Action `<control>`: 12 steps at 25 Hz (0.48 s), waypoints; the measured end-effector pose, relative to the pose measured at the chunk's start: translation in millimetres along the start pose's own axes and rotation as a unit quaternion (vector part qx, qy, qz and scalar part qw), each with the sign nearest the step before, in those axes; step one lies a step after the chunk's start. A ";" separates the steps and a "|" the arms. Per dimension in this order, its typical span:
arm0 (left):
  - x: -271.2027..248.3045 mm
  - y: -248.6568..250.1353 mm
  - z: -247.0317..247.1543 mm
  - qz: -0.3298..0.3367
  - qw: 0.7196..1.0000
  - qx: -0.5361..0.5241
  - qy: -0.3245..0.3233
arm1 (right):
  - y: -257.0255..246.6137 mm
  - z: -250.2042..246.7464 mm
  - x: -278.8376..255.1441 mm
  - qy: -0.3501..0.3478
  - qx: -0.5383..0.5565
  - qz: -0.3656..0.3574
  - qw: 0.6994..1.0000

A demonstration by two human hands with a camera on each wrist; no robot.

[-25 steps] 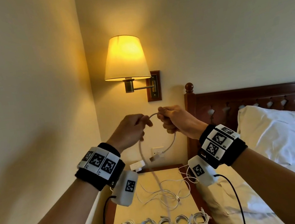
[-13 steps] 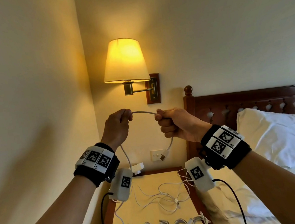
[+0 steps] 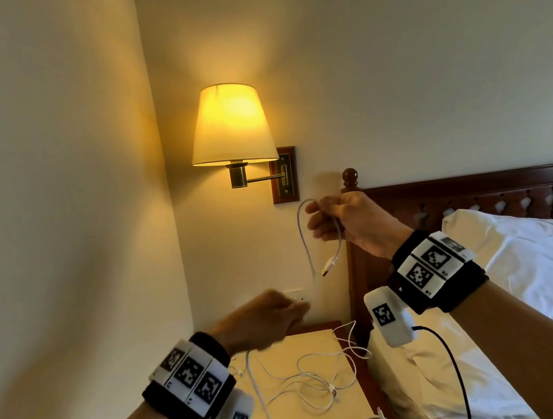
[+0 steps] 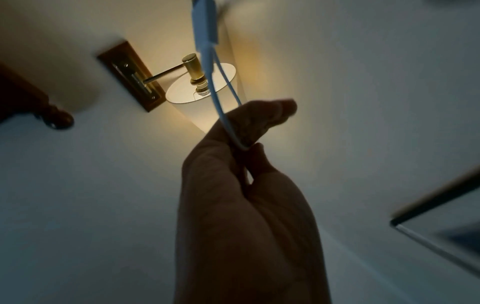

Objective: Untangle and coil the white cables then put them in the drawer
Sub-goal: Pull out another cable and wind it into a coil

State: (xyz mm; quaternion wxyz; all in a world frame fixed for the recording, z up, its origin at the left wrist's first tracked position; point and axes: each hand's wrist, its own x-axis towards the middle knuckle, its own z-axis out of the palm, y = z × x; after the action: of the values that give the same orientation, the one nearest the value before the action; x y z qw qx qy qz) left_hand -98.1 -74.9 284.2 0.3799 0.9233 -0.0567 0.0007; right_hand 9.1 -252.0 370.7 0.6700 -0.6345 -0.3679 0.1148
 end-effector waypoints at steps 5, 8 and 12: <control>-0.2 67.6 -33.1 0.198 0.943 0.122 0.238 | 5.6 9.7 -7.3 -0.038 -0.064 -0.022 0.997; 7.2 73.4 -40.2 0.250 0.905 0.122 0.322 | 4.3 10.7 -11.1 -0.066 -0.033 -0.043 0.996; 21.7 66.3 -45.2 0.254 0.873 0.120 0.398 | 10.9 15.2 -15.7 -0.079 0.013 -0.032 0.996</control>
State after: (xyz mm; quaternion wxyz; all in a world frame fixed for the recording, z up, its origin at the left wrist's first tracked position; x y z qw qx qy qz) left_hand -81.6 -92.2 363.8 0.2430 0.8374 -0.1332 0.4711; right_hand -8.2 -248.3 353.9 0.6503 -0.6025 -0.4385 0.1475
